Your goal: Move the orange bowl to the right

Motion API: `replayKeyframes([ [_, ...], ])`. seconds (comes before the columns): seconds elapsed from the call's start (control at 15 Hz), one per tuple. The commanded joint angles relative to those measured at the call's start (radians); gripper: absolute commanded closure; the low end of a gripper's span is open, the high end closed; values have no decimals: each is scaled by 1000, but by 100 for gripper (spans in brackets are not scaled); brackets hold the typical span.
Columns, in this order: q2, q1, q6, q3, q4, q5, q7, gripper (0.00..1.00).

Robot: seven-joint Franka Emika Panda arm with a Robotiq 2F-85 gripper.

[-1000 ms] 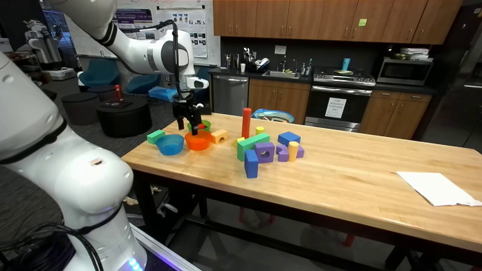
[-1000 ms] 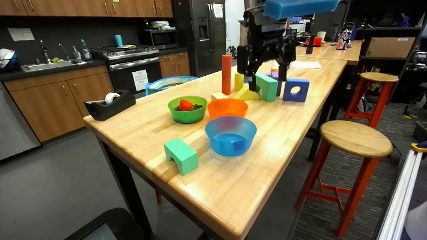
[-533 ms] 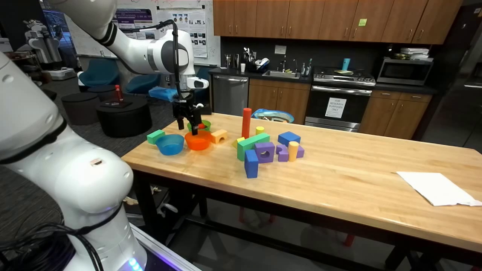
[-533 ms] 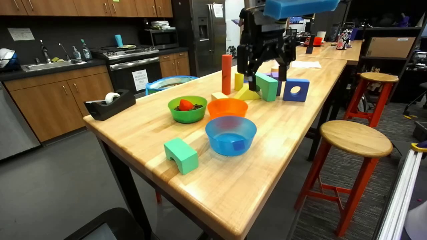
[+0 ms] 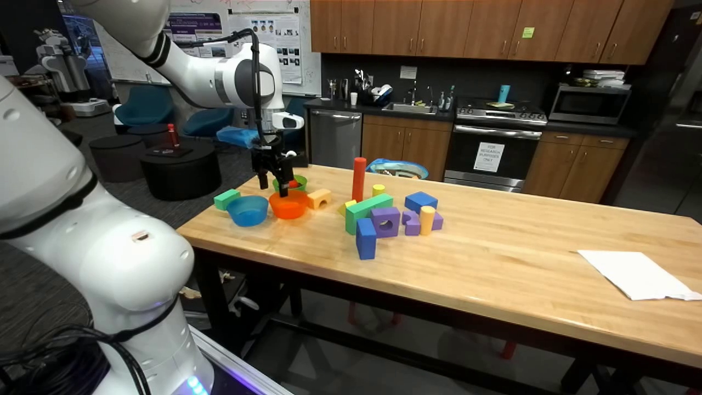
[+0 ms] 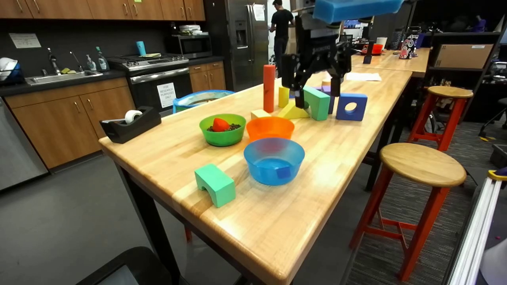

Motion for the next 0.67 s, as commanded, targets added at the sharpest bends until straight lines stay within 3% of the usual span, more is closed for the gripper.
replayKeyframes([
  [0.0,1,11,-2,-11,1,-4,3,0],
  [0.6,-1,30,28,-2,-11,-32,-35,0],
])
